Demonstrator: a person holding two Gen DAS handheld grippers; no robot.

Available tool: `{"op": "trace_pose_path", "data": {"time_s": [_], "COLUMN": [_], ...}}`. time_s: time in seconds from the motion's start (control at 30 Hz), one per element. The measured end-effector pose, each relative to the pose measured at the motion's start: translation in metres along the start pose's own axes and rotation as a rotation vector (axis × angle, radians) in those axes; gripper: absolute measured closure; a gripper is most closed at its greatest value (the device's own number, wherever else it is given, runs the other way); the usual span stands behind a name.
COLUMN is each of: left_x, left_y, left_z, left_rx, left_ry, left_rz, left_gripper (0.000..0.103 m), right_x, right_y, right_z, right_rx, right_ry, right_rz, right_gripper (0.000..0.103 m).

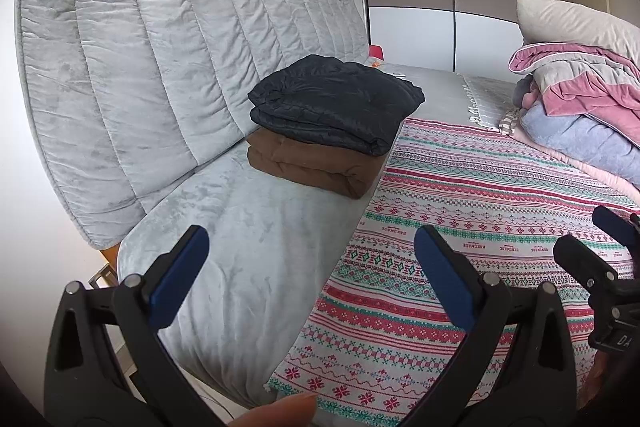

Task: Fold large clothes

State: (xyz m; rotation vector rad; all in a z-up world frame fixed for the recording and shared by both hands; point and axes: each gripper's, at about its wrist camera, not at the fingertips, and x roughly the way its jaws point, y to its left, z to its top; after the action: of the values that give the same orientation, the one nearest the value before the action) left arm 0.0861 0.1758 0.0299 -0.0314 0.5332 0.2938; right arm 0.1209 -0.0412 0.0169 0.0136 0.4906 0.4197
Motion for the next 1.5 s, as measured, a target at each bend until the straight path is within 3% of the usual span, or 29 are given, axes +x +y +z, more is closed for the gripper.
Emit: {"op": "trace_pose_path", "data": {"time_s": [1.5], "left_x": [-0.0032], "left_y": [-0.0045], "left_z": [-0.0005], "left_rx": [0.015], "left_ry": [-0.007], "left_rz": [-0.009], "left_gripper": [0.001], "right_x": [0.0008], "right_y": [0.0024], "right_z": [0.0003], "right_rx": [0.0], "right_ry": [0.002], "right_rz": [-0.002], "right_gripper": [0.002]}}
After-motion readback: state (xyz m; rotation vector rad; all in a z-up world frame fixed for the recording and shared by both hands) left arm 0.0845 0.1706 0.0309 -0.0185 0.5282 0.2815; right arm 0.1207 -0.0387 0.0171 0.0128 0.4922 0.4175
